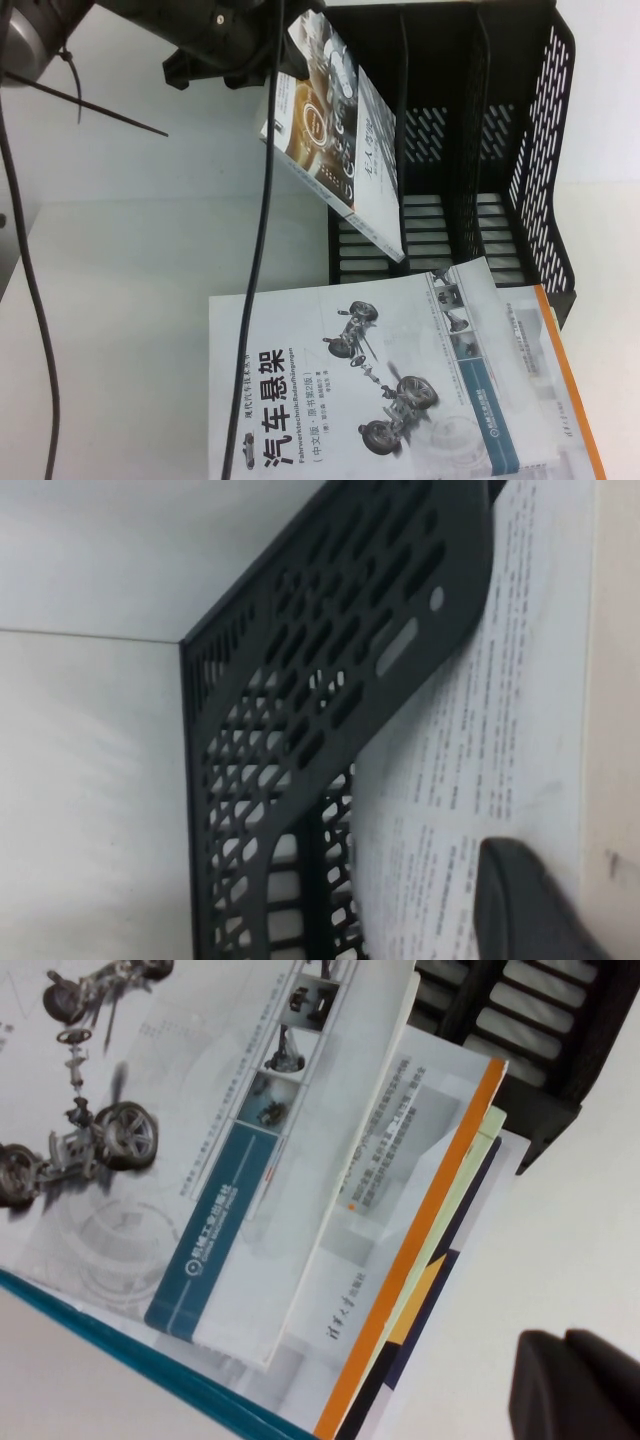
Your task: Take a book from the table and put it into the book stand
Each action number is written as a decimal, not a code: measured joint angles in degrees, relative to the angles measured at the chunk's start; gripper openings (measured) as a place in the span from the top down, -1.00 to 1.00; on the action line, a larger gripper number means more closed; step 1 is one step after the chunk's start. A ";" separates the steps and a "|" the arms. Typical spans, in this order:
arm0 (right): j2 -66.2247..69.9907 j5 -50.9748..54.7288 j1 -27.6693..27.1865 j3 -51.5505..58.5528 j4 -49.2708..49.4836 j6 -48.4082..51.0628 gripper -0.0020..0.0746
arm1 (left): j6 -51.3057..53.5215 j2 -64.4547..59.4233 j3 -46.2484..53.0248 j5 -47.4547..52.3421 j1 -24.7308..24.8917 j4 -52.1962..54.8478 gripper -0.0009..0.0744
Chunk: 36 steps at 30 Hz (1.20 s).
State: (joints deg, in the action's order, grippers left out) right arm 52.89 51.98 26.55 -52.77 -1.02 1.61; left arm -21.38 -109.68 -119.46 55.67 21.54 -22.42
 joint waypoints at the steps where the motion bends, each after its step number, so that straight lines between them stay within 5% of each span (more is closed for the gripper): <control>1: 0.00 0.00 0.00 0.00 0.00 0.00 0.95 | -0.02 -0.09 0.00 -0.27 0.26 0.15 0.71; 23: -11.18 0.37 0.00 0.00 -3.73 -6.10 0.95 | -1.50 -6.63 -0.28 -2.45 5.92 7.06 0.71; 26: -12.84 1.56 0.00 0.00 -4.19 -6.14 0.95 | -0.84 -6.76 -0.28 -3.36 5.92 6.94 0.51; 32: -18.29 6.52 0.00 0.00 -6.50 -6.23 0.95 | 3.68 -6.65 -3.31 -3.44 5.92 5.75 -0.25; 36: -21.48 12.24 0.00 0.00 -8.00 -7.23 0.95 | 6.62 -6.65 -8.92 3.79 4.72 5.96 -0.19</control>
State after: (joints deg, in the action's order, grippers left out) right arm 31.41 64.23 26.55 -52.77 -9.03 -5.62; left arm -14.75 -116.33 -128.38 59.46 26.27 -16.46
